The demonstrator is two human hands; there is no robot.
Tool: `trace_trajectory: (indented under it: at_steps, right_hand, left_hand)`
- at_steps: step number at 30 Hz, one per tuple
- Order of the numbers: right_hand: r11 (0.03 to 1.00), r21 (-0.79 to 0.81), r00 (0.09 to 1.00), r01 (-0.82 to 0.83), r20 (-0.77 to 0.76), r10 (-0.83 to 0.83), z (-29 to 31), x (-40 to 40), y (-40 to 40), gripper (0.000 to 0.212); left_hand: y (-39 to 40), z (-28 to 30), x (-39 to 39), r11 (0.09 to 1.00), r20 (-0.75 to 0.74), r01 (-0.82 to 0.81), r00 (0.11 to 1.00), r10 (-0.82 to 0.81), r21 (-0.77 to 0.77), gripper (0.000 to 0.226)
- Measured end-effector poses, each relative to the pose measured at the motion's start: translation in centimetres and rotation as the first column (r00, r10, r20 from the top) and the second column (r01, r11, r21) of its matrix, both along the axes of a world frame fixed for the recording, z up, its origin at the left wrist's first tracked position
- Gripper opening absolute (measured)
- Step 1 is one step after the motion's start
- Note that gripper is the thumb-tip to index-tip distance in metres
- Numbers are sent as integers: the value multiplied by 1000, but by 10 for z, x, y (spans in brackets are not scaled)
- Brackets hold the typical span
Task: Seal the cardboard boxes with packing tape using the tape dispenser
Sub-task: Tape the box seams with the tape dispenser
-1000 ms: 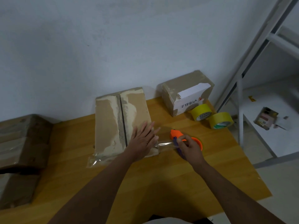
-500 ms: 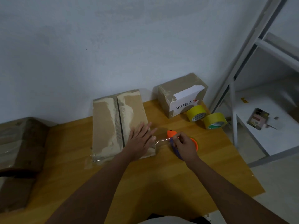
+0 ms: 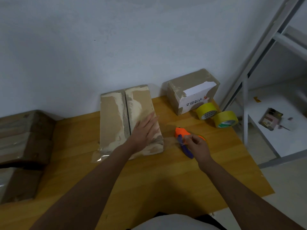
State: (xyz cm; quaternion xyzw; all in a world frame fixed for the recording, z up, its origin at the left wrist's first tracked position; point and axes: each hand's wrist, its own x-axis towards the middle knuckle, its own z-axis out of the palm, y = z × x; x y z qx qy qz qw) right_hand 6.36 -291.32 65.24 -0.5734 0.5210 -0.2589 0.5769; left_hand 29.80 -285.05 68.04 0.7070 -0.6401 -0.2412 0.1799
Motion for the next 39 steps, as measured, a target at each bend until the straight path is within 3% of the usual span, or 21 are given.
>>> trace_trajectory:
  at_steps: [3, 7, 11, 16, 25, 27, 31, 39]
  right_hand:
    - [1000, -21, 1000, 3, -19, -4, -1, 0, 1, 27]
    - [997, -73, 999, 6, -37, -9, -5, 2, -1, 27]
    - [995, -89, 998, 50, -39, -54, -8, 6, -1, 25]
    - [994, -96, 999, 53, 0, -53, -13, 5, -3, 27]
    - [993, -110, 999, 35, 32, -32, -14, 7, -5, 28]
    - [991, -125, 999, 35, 15, -34, -15, 7, -7, 27]
    - [988, -153, 999, 29, -38, -35, -21, 9, -13, 25]
    - [971, -235, 990, 38, -121, -68, -26, 31, -25, 25]
  left_hand:
    - [25, 0, 19, 994, 58, -40, 997, 47, -106, 56]
    - [54, -16, 43, 994, 325, 105, 940, -107, 24, 64]
    - [50, -26, 48, 971, 440, 235, 869, -227, 37, 69]
    - [48, -36, 45, 958, 569, 288, 787, -237, 1, 65]
    - [22, -26, 18, 956, 564, 275, 808, -171, -103, 82]
    - [6, -27, 5, 959, 530, 276, 824, -202, -64, 86]
    - [-4, -40, 3, 963, 586, 267, 773, -242, 46, 73]
    - [-4, -41, 3, 960, 540, 280, 807, -239, 5, 72]
